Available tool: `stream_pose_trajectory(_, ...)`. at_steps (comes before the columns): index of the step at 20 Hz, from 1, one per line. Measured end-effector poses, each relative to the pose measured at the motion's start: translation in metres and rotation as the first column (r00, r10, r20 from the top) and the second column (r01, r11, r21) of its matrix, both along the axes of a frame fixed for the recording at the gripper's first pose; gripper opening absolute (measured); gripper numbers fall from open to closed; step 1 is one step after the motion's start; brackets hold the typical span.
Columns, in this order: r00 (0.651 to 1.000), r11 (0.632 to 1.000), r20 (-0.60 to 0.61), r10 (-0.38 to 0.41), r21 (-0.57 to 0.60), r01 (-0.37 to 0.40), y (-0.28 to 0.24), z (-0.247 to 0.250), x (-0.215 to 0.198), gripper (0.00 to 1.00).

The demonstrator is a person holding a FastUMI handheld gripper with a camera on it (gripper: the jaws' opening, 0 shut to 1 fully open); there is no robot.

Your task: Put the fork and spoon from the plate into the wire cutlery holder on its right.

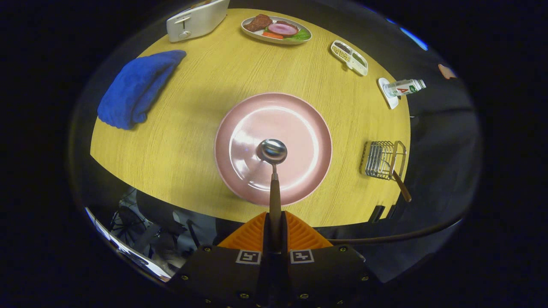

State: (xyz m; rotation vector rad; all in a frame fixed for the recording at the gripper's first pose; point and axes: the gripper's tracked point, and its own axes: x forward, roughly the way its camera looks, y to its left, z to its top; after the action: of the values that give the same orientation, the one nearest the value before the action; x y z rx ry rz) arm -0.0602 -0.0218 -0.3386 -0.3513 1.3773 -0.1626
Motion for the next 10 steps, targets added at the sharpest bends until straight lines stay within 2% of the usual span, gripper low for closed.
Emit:
stream_pose_trajectory(4, 0.999, 0.999, 0.022, -0.025, -0.023, 0.026, -0.012, 0.022, 0.003, 0.1)
stream_pose_trajectory(10, 0.99, 0.993, 0.085, -0.109, -0.027, 0.111, -0.048, 0.051, 0.009, 0.1)
